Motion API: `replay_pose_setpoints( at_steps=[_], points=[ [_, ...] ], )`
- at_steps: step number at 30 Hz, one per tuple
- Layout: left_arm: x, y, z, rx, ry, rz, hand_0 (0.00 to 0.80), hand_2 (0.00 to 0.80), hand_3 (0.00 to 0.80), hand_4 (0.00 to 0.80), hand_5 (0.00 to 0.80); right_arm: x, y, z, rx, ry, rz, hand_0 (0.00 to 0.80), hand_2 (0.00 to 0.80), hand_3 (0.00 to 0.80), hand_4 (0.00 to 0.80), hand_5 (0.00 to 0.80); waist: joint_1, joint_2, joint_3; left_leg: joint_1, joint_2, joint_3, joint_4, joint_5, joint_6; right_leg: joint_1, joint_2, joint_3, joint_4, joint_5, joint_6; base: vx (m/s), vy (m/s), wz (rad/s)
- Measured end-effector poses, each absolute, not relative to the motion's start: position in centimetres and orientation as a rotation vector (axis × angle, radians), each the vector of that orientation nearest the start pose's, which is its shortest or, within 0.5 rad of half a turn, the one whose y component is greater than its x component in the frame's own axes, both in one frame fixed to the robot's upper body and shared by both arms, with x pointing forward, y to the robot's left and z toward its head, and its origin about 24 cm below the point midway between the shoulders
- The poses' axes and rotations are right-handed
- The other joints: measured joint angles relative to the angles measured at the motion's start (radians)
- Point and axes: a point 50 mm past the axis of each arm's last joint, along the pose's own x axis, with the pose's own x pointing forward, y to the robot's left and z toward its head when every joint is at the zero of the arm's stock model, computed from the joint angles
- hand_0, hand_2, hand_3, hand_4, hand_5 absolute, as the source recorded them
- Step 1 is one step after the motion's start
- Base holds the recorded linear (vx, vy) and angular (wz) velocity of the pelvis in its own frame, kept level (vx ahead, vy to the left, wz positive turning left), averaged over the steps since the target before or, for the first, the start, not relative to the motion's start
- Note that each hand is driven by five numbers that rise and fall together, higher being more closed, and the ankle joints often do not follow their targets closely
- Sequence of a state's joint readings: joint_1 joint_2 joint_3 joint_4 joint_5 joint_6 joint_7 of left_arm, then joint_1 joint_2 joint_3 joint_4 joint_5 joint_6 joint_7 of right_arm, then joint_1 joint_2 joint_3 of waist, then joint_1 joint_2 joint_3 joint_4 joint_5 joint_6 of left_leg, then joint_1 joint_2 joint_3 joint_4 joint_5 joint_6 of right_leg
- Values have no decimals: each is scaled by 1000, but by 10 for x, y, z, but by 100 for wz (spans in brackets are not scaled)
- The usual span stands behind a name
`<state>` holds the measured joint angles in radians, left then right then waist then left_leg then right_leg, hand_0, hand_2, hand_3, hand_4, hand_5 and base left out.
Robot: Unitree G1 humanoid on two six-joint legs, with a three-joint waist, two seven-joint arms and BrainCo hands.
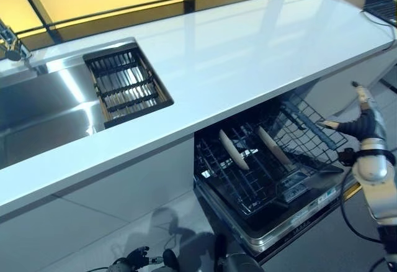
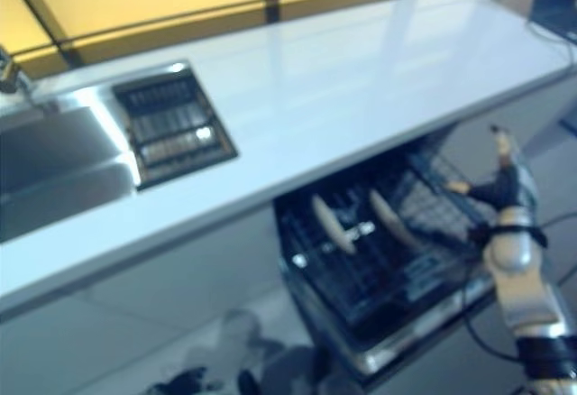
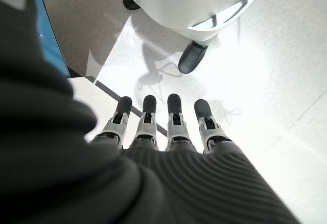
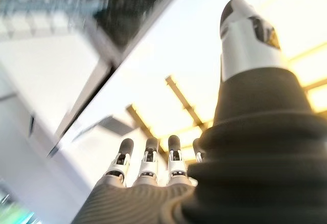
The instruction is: Take plates into dishwasher
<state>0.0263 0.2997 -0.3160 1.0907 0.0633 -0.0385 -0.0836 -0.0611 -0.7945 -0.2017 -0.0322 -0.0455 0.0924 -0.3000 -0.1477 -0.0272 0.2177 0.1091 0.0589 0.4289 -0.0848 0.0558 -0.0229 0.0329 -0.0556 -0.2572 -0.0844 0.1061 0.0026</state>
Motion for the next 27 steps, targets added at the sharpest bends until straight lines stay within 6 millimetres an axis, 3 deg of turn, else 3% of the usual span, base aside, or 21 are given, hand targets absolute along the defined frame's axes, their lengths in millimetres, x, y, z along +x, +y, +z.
replay_pose_setpoints(
  at_steps=[6, 8, 12, 17, 22, 27],
  points=[
    [98, 217, -158, 404, 1132, -232, 0, 0, 0, 0, 0, 234, -337, 137, -402, -181, -582, 0, 0, 0, 0, 0, -44, 21, -53, 19, 8, 50, -4, -19, -4, -2, 11, 47, 1, 1, -4, -38, -30, -26],
    [97, 215, -159, 394, 1131, -229, 0, 0, 0, 0, 0, 230, -339, 113, -229, -131, -610, 0, 0, 0, 0, 0, -61, 28, -71, 22, 9, 62, -4, -22, -7, -3, 14, 57, 1, 0, -5, -33, -49, -16],
    [102, 214, -158, 390, 1115, -224, 0, 0, 0, 0, 0, 214, -349, 61, 11, 31, -681, 0, 0, 0, 0, 0, -64, 37, -89, 32, 10, 67, -4, -23, -7, -3, 14, 61, 2, 0, -5, -18, -50, -6],
    [95, 215, -160, 377, 1145, -217, 0, 0, 0, 0, 0, 191, -349, -1, 298, 236, -723, 0, 0, 0, 0, 0, -60, 43, -96, 37, 11, 82, -4, -26, -8, -1, 16, 75, 11, -3, -9, -14, -40, -6],
    [94, 214, -161, 382, 1149, -232, 0, 0, 0, 0, 0, 169, -338, -51, 411, 460, -716, 0, 0, 0, 0, 0, -57, 48, -100, 38, 11, 83, -4, -27, -8, -1, 16, 74, 12, -4, -10, -14, -32, -1],
    [94, 213, -161, 388, 1153, -243, 0, 0, 0, 0, 0, 149, -317, -89, 452, 652, -685, 0, 0, 0, 0, 0, -51, 57, -104, 37, 11, 76, -4, -27, -8, 1, 15, 69, 9, -3, -10, 0, -5, 1]
  ],
)
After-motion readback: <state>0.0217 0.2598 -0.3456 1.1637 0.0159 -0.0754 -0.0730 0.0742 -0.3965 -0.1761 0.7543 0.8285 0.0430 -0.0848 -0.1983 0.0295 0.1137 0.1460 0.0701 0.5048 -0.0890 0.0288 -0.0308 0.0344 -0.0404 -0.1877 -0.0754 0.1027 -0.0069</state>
